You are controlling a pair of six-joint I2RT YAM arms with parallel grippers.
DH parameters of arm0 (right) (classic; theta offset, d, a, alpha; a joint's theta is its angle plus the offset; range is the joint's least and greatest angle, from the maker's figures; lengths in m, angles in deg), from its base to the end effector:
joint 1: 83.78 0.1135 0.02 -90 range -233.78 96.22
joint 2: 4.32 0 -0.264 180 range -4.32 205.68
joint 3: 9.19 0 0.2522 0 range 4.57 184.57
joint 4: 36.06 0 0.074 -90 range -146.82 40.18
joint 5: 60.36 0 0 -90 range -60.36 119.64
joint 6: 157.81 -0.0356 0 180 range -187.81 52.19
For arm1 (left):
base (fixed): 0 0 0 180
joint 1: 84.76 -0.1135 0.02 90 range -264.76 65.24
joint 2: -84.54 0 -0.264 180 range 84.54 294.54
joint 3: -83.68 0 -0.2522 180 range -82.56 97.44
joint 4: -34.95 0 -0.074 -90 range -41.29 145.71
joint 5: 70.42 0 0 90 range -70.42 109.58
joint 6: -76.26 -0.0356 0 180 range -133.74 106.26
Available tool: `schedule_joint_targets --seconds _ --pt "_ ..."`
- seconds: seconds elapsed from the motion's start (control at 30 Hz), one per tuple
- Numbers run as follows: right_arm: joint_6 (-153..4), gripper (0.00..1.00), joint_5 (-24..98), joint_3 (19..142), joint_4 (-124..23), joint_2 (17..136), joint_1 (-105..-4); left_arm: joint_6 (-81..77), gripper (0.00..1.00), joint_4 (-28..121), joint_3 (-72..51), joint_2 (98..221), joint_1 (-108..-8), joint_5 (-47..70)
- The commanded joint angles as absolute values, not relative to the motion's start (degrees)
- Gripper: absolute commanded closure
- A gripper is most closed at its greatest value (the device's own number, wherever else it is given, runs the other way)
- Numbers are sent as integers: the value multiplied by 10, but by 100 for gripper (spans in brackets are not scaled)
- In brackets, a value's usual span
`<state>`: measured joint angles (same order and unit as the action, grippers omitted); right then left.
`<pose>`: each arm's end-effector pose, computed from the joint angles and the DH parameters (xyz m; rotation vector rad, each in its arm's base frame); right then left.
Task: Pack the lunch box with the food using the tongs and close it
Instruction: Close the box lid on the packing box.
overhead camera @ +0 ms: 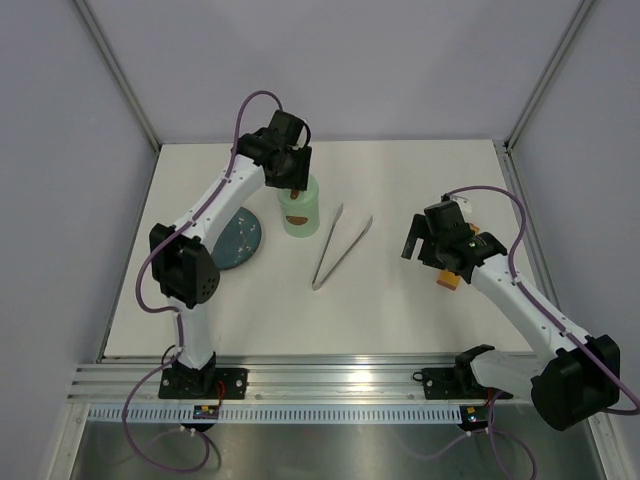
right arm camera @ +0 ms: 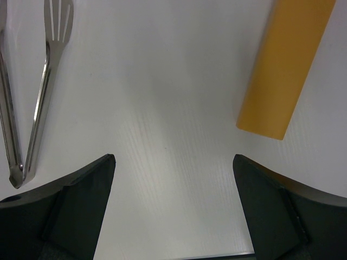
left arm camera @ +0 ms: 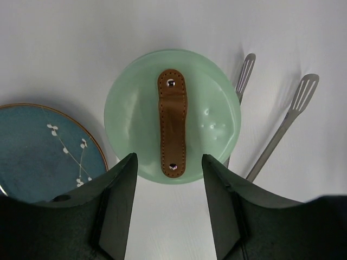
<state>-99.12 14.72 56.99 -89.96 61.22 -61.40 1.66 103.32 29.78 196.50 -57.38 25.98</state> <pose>0.2141 0.0782 0.2698 0.2977 2.4401 0.0814 0.3812 -0.1929 0.3312 0.2174 2.5071 -0.1652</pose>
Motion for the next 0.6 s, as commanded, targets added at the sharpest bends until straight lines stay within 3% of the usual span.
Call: schedule_joint_targets --seconds 0.0,0.27,0.57 --pt "-991 3 151 585 -882 613 -617 7 46 1033 359 1913 -567 284" --pt "-992 3 162 585 -879 620 -617 8 46 1016 379 1947 -566 297" --pt "-997 3 156 570 -885 607 -617 9 48 1042 410 2081 -567 264"
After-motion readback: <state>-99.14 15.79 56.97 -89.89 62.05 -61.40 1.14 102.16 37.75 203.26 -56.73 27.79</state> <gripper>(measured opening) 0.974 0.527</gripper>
